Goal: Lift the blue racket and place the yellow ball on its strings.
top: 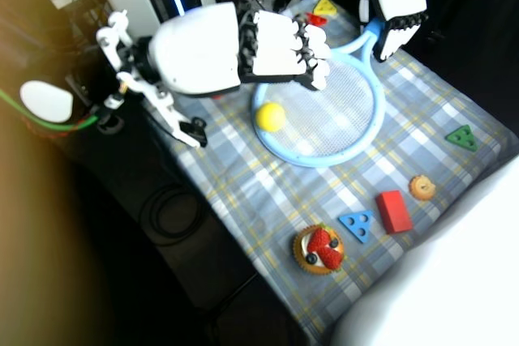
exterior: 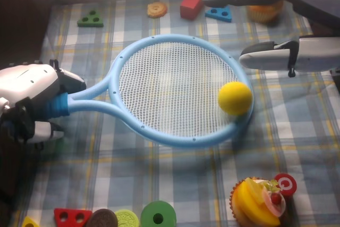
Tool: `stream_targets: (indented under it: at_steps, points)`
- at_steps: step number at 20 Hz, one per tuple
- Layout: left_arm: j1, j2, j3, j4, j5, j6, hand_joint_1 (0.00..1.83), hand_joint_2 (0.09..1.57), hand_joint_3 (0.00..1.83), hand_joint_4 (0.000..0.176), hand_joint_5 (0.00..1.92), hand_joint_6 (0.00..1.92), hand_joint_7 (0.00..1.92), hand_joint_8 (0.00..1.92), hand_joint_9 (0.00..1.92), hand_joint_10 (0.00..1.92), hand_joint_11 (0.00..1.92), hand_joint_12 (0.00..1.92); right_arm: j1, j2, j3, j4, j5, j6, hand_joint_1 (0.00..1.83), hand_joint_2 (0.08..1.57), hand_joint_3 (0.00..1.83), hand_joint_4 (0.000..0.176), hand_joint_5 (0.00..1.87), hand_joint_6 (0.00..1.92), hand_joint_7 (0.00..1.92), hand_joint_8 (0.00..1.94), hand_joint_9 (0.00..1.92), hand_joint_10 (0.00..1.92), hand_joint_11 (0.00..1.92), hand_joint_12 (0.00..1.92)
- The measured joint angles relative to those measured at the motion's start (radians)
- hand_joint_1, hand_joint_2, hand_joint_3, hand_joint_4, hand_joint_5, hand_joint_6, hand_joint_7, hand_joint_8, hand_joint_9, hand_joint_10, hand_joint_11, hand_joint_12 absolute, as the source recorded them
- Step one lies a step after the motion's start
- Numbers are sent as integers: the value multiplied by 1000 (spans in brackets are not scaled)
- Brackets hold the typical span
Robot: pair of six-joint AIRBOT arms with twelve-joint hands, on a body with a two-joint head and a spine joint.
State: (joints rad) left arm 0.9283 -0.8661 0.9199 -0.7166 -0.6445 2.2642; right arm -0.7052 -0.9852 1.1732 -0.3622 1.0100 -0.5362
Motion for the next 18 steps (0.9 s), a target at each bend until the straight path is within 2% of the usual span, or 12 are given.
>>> stream_targets:
  at_steps: [1,2,3,4,6,7,8,9,12,13,15,18]
  points:
    - [0,-2,0,-4,-2,1,1445,1169,2,73,691,1921,662,1921,838,1921,916,1921,-4,0,0,4,3,0,520,1175,3,0,579,6,605,4,616,6,318,731]
    - [0,-3,1,-6,0,2,1351,1151,0,25,739,1921,671,1921,840,1921,933,1921,-8,0,0,4,1,-1,520,1174,2,0,583,7,607,5,613,4,310,728]
    - [0,-4,0,-9,2,2,1320,1096,0,0,779,1774,625,1921,767,1921,837,1921,-11,0,0,6,2,-3,509,1177,3,0,586,6,607,4,609,2,301,726]
    - [0,-4,0,-11,3,2,1173,1149,4,0,846,1315,529,1773,593,1905,647,1921,-11,0,0,7,1,-3,498,1188,0,0,579,1,595,2,598,1,276,774]
    - [4,-5,0,-10,3,2,1083,1168,0,0,857,1182,488,1271,523,1502,474,1639,-11,0,0,14,2,-3,517,1203,2,0,587,2,601,3,605,4,273,802]
    - [6,-5,0,-11,3,2,1077,1085,0,16,647,538,449,840,463,1147,350,1397,-11,0,0,15,2,-4,533,1220,1,0,584,0,604,1,605,2,251,843]
    - [11,-5,0,-10,1,2,1055,1053,0,61,608,201,483,504,462,883,292,1249,-15,1,0,16,3,-4,539,1225,0,0,578,2,606,0,604,1,230,885]
    - [12,-5,-9,-14,-18,2,1031,1015,1,94,534,44,476,214,453,573,240,1096,-20,2,0,21,6,-7,542,1232,0,0,575,0,608,0,592,0,185,935]
    - [16,-4,-21,-3,-40,6,947,963,0,146,296,0,425,2,508,60,174,897,-30,6,0,34,10,-14,541,1253,2,0,574,0,611,0,577,0,100,1031]
    - [16,-4,-24,-1,-44,6,936,953,0,146,269,0,400,0,492,18,165,848,-30,6,0,43,10,-16,531,1255,1,0,574,0,611,0,570,1,66,1084]
    - [24,-2,-35,-2,-46,6,891,921,0,174,157,0,290,0,367,0,61,787,-30,8,0,56,16,-18,520,1257,0,0,586,1,629,2,585,4,43,1161]
    - [34,5,-55,0,-46,5,811,843,0,176,22,0,146,0,195,0,0,659,-42,10,0,59,25,-19,517,1261,0,0,579,2,644,2,596,3,65,1125]
